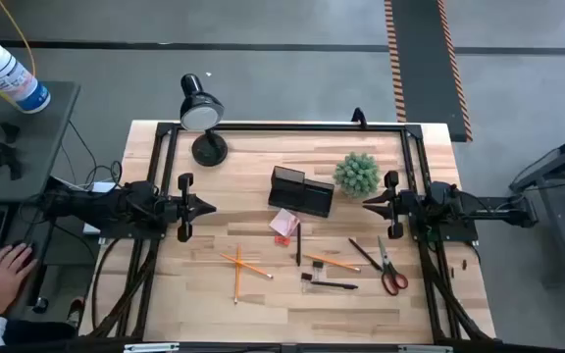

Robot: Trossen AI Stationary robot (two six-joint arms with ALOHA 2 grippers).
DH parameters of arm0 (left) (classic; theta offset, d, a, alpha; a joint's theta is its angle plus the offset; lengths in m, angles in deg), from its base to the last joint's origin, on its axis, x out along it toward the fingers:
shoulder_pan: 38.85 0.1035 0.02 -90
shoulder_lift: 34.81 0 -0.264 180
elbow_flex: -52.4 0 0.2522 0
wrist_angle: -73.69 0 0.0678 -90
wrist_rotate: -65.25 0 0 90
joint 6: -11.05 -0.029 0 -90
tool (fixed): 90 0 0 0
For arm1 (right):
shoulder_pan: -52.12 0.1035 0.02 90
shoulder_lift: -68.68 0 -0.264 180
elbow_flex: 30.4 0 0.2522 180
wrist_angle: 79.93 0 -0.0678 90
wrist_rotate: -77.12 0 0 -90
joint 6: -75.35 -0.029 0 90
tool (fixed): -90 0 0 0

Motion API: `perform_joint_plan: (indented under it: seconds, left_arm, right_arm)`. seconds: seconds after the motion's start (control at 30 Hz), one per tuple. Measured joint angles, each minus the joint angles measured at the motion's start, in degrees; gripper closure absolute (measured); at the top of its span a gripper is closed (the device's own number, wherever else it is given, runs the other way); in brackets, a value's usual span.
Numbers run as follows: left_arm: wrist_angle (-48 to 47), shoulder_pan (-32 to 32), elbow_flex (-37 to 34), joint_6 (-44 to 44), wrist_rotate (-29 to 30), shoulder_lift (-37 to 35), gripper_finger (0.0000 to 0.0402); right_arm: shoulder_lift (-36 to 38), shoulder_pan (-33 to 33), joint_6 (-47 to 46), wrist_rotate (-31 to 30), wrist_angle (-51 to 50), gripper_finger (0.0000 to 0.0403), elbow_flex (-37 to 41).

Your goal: Pick and place office supplies into organizer

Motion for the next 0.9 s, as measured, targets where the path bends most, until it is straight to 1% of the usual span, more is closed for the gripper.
perform_joint_plan:
  seconds: [0.9]
  left_arm:
    - [0.0, 0.0, -0.02, 0.0, -0.01, 0.0, 0.0399]
  right_arm:
    - [0.0, 0.01, 0.01, 0.01, 0.01, 0.0366, 0.01]
